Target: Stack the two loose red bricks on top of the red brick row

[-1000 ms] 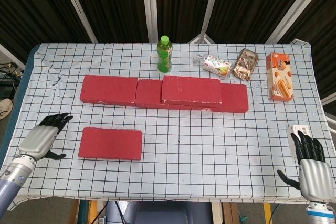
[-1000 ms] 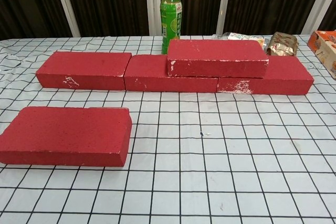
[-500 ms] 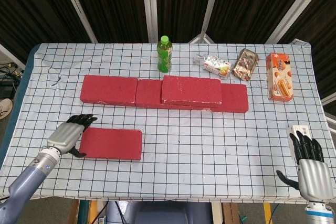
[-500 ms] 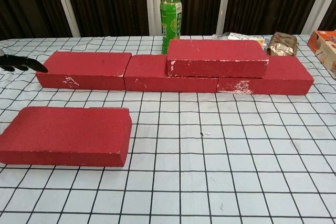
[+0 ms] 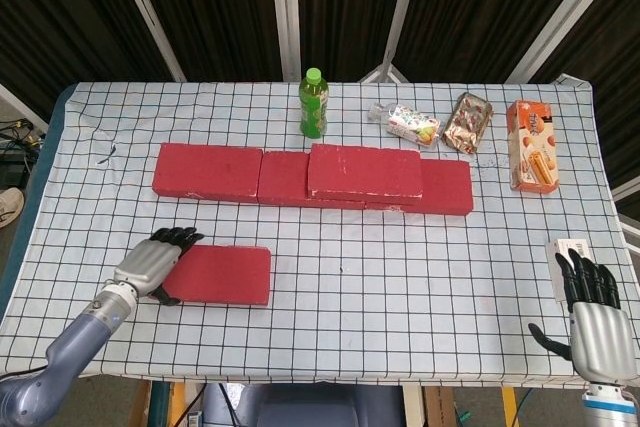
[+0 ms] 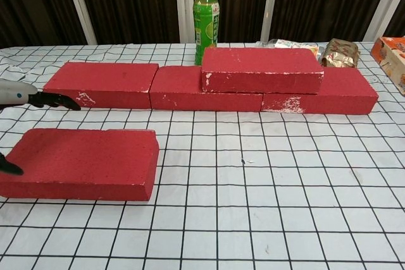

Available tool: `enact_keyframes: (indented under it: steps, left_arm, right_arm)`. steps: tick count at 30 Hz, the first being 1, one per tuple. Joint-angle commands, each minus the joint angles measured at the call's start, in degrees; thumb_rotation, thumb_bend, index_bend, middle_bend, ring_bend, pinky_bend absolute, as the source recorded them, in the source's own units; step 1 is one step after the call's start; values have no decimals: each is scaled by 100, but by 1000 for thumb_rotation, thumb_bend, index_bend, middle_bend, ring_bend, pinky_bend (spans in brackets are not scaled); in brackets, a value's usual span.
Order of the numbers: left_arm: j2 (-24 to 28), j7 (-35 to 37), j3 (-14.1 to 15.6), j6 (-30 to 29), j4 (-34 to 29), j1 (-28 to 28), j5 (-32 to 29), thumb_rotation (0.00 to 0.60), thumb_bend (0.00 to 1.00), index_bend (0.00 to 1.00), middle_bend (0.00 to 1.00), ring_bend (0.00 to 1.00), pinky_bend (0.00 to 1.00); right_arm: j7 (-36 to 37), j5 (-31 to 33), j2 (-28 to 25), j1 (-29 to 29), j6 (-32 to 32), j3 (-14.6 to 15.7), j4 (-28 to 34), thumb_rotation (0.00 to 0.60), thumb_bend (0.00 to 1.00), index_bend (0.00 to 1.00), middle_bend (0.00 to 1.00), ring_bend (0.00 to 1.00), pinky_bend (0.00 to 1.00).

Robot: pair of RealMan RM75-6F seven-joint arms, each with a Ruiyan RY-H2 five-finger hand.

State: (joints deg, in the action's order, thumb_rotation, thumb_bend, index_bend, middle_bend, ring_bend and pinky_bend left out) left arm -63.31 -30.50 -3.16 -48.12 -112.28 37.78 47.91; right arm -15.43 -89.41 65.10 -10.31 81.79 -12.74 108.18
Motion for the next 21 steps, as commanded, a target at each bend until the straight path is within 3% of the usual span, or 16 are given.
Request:
enact_keyframes:
  steps: [1, 21]
  left_arm:
    - [-131, -30, 24, -50, 112, 70, 71, 600, 0, 0, 0, 0, 0]
    - [-517, 194, 294, 161, 509, 348, 279, 600, 0, 0, 0, 0, 0]
  right_arm:
    - [-29, 62, 16, 26, 46, 17, 10, 600, 193, 0, 0, 0, 0]
    - [-111, 401, 2, 246, 266, 246, 90, 600, 192, 0, 0, 0, 0]
